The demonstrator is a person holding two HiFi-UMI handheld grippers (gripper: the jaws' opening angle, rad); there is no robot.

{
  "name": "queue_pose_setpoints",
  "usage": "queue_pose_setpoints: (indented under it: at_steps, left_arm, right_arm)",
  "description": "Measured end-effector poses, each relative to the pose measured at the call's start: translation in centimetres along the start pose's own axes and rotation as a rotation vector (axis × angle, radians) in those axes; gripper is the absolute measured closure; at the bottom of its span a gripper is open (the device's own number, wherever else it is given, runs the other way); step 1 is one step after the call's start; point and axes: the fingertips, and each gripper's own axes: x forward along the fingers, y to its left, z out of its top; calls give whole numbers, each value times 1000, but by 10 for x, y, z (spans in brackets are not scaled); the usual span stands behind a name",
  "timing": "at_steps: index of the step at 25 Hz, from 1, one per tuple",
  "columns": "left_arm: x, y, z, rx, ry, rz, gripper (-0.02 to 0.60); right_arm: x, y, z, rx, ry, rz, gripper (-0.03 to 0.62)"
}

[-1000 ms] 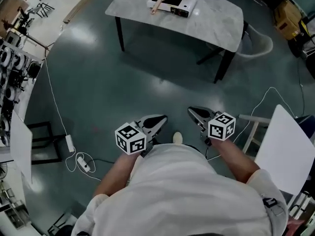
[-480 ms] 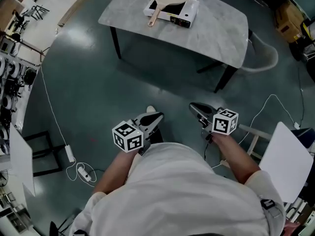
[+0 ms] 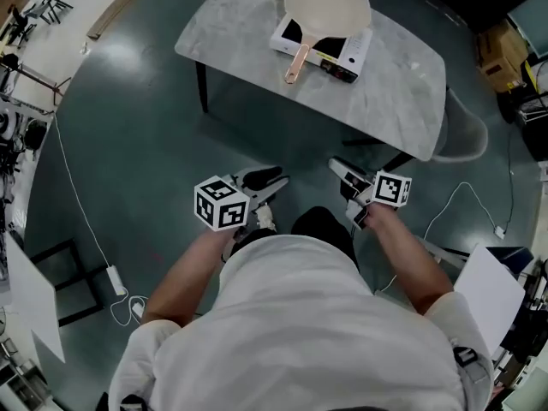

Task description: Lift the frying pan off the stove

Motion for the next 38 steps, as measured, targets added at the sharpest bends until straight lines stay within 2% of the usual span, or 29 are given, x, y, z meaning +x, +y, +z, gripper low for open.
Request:
queue_pose_setpoints:
  at_steps: [2,5,11,15,19,22,24,28,30,31,34,38]
  left_arm:
    - [1,22,18,-22,-28,8,445]
    - [8,55,40,-68,-49,24,416]
    - [42,127,78,-184,-66,63,365]
    - [73,176,105,-251,-72,92,333]
    - [110,220,120,-268,-20,107,316]
    - [136,240,123,-272,36,104,311]
    - [151,247,123,-289,62,73,311]
    - [176,252,121,-350,76,0,311]
    - [186,252,120,-367,87,-32,314]
    - [190,252,120,-369,96,-48,326]
    - [197,252,121,-345,124,-55,465]
    - [198,251,121,-336,132,-62,469]
  right_arm:
    - [20,-9,30,-7,3,-16,418]
    - [46,-36,74,82,-24,-99,401]
    - [131,-71,173,126,-53,68,358]
    - [173,-93,223,160,-33,114,324]
    - [213,-116,259,192,-6,136,293]
    - [234,-134,276,223,-3,120,278]
    - [246,-144,281,262,-6,127,278]
    - [264,-153,290,298,-32,156,306]
    - [268,-152,294,306,-45,170,344]
    - [269,-151,296,315,-51,177,357]
    - [272,-152,298,340,-59,179,405]
    - [271,-155,297,334,-43,157,422]
